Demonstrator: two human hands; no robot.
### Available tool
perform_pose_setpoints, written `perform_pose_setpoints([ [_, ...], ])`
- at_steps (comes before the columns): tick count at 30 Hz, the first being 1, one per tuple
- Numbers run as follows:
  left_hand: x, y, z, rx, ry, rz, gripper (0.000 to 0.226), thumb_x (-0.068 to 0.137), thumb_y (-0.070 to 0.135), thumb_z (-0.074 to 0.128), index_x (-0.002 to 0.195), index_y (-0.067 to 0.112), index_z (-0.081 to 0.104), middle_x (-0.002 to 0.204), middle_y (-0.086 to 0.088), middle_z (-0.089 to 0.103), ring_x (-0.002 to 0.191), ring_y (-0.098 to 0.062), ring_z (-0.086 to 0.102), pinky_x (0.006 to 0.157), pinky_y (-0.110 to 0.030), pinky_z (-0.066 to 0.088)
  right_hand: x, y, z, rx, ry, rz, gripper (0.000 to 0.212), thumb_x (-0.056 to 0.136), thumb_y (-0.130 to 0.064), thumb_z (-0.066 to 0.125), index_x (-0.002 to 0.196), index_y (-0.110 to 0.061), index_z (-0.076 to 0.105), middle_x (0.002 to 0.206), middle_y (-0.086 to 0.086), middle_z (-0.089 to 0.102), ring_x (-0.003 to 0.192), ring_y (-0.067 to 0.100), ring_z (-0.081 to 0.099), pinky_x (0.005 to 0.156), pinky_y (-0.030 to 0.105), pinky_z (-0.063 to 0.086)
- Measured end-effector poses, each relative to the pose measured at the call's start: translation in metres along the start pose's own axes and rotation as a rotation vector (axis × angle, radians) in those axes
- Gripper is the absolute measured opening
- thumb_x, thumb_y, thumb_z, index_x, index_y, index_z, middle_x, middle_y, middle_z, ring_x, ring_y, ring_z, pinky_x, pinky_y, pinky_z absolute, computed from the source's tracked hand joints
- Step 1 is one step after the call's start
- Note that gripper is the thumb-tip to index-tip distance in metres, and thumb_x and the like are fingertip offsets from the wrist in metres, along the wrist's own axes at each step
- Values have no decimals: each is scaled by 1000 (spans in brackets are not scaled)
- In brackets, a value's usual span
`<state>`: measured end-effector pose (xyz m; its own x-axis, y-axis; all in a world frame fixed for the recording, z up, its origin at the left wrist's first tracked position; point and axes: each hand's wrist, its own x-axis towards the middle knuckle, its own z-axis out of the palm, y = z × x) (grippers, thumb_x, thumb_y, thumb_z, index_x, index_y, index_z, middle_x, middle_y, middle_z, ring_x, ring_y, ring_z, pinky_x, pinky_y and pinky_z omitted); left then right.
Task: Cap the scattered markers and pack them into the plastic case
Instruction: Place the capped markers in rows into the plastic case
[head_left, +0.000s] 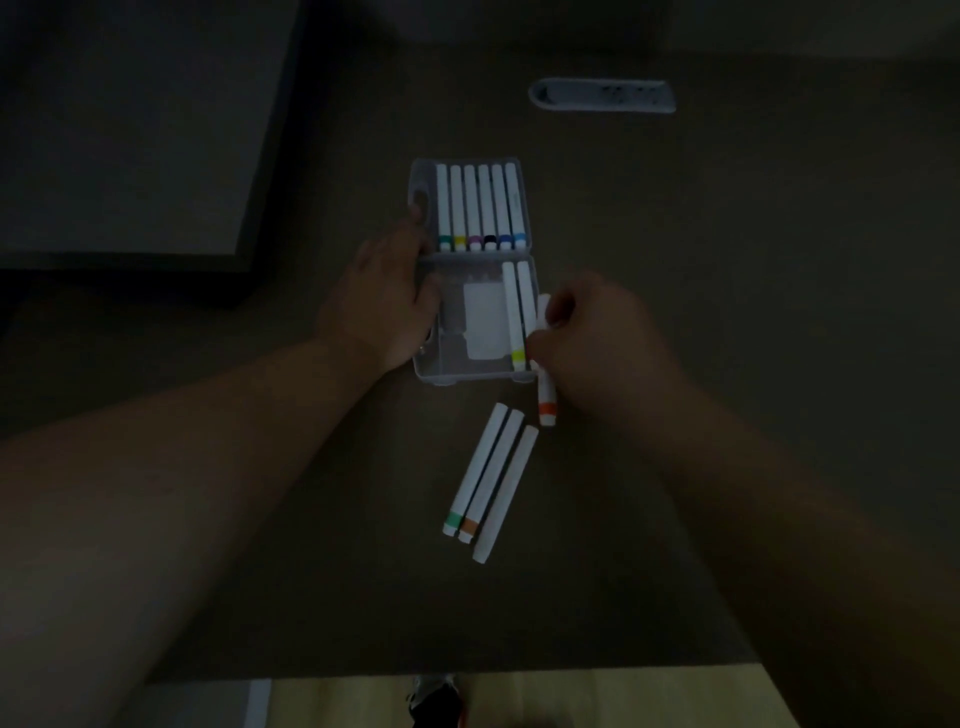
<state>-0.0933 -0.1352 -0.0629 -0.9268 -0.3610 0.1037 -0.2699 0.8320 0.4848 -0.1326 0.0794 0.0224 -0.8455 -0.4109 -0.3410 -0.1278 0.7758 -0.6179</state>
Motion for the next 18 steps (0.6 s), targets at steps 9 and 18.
perform_pose_setpoints([
  [9,2,-4,2,-25,27,19,40,93,39,56,130,26,49,140,3,52,127,-12,49,105,-35,45,62,-30,17,-219,31,-176,30,88,-24,68,115,-17,57,104,1,58,97,17,59,80,30,52],
  [18,3,-4,0,-13,16,33,39,93,38,56,129,25,50,153,3,40,136,-12,41,111,-35,37,80,-24,30,-337,8,-193,30,90,-24,65,117,-14,58,105,5,62,98,20,62,80,31,52],
])
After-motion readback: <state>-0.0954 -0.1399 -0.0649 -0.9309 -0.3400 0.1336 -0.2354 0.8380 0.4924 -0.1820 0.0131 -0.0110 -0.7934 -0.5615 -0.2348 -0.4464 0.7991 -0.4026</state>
